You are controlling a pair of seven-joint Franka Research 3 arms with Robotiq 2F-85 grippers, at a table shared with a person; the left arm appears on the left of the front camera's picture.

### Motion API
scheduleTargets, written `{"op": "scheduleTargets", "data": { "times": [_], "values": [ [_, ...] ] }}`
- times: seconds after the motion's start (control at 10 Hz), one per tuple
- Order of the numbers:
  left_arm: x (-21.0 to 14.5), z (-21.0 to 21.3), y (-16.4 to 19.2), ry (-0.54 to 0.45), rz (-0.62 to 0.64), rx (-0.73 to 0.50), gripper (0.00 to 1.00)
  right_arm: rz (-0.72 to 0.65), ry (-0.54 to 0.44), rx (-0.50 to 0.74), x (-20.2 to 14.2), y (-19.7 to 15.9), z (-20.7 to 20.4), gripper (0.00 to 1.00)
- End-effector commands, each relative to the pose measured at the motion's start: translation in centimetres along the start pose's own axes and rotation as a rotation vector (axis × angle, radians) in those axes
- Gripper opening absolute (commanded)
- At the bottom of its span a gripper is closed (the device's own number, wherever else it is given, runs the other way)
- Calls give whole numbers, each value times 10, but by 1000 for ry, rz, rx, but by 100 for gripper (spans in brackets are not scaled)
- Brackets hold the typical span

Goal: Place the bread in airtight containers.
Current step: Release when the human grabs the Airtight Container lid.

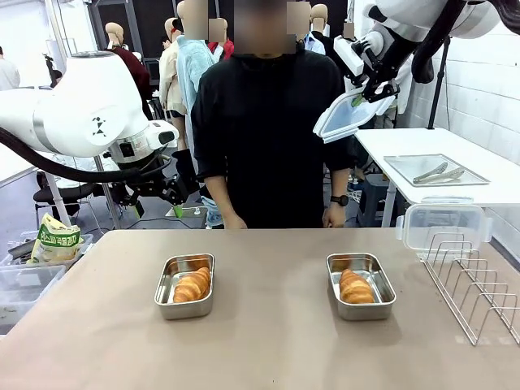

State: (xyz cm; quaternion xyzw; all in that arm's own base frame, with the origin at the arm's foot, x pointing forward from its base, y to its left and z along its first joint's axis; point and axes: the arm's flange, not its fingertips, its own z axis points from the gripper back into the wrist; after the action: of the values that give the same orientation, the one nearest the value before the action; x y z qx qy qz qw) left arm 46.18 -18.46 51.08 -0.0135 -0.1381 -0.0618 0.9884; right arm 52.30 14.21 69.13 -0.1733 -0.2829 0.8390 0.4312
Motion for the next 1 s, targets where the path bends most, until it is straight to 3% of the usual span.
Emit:
{"op": "scheduleTargets", "data": {
  "times": [0.0,0.9],
  "values": [
    [0,2,0,0,6,17,100,-15,18,8,0,-4,1,0],
    [0,2,0,0,6,17,100,-15,18,8,0,-4,1,0]
  ]
}}
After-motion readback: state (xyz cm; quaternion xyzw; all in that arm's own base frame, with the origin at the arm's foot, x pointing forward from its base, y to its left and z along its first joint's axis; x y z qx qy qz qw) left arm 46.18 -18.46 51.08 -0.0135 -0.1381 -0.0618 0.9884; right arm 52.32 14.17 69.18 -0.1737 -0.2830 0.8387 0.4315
